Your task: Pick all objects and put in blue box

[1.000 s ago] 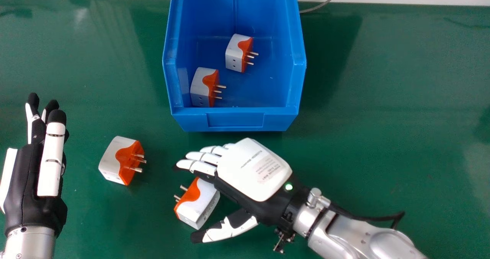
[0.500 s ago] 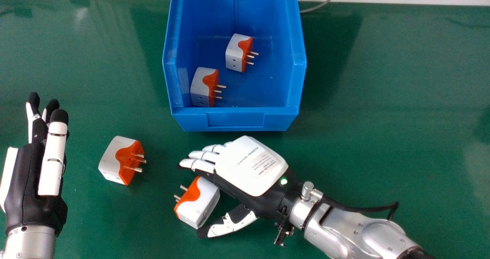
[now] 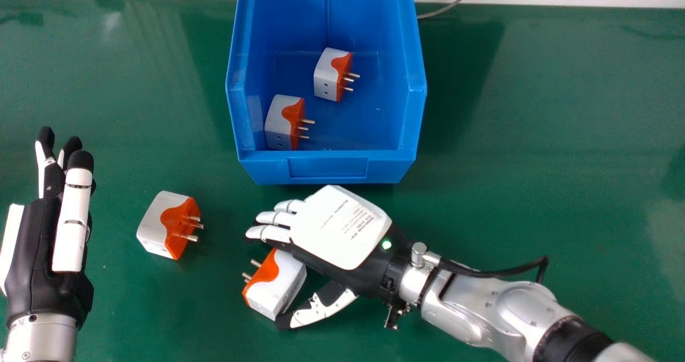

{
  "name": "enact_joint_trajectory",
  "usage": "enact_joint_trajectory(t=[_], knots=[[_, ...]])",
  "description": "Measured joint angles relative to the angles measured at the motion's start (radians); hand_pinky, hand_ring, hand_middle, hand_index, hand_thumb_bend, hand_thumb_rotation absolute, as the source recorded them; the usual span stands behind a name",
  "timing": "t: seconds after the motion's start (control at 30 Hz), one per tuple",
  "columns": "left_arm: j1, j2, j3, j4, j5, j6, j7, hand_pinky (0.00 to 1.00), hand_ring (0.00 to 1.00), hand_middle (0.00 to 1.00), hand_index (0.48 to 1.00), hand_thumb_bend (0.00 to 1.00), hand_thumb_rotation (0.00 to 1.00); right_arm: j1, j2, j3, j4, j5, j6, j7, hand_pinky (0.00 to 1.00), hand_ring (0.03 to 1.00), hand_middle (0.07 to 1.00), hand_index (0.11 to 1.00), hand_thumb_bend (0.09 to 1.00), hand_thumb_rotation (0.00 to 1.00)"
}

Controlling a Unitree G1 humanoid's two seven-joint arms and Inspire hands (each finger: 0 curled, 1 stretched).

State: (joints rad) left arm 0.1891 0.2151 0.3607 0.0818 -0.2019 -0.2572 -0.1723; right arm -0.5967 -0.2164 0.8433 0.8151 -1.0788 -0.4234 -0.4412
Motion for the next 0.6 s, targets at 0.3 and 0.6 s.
enact_joint_trajectory(t=[0.3, 0.6], knots=[[-0.001, 0.0, 0.0, -0.01, -0.001, 0.008, 0.002, 1.0, 1.0, 1.0, 0.989, 0.43, 0.92, -0.068, 0.049, 0.057, 0.144, -0.029, -0.009, -0.122, 0.41, 0.451, 0.479, 0.488, 0.503, 0.12], [-0.004, 0.0, -0.002, -0.019, 0.01, 0.022, 0.012, 1.0, 1.0, 1.0, 0.976, 0.43, 0.93, -0.098, 0.071, 0.051, 0.161, 0.075, -0.122, -0.079, 0.25, 0.289, 0.424, 0.506, 0.519, 0.0]])
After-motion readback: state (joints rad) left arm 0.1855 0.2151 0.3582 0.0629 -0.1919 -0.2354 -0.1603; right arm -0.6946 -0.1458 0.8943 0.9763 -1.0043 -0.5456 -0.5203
